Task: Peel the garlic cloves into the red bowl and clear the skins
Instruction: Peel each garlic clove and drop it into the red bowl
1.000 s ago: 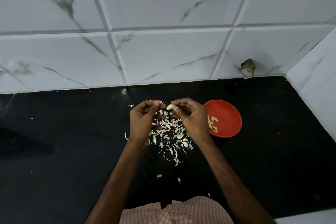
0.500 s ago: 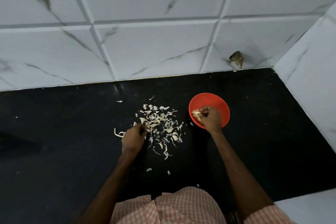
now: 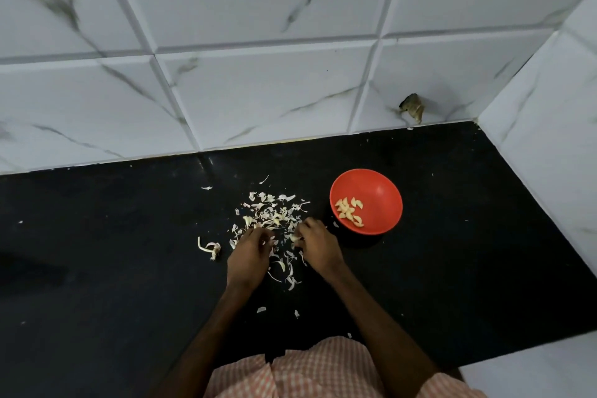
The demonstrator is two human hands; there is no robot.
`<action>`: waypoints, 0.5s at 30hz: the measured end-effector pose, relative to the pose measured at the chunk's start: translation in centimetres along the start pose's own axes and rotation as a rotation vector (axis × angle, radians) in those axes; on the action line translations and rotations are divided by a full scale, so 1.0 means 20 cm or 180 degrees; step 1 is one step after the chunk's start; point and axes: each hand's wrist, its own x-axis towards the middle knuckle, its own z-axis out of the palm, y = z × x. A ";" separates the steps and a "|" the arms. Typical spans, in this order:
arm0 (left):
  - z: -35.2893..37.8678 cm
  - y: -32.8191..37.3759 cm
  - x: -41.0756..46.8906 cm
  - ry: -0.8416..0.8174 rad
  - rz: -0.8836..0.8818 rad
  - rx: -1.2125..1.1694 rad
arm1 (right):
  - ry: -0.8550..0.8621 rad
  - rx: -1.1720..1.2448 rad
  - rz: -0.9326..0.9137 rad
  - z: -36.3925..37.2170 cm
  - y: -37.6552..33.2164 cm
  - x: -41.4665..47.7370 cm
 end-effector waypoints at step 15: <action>-0.04 0.05 0.00 -0.0423 0.0188 -0.0823 | 0.0226 0.1362 -0.0036 -0.13 -0.23 -0.03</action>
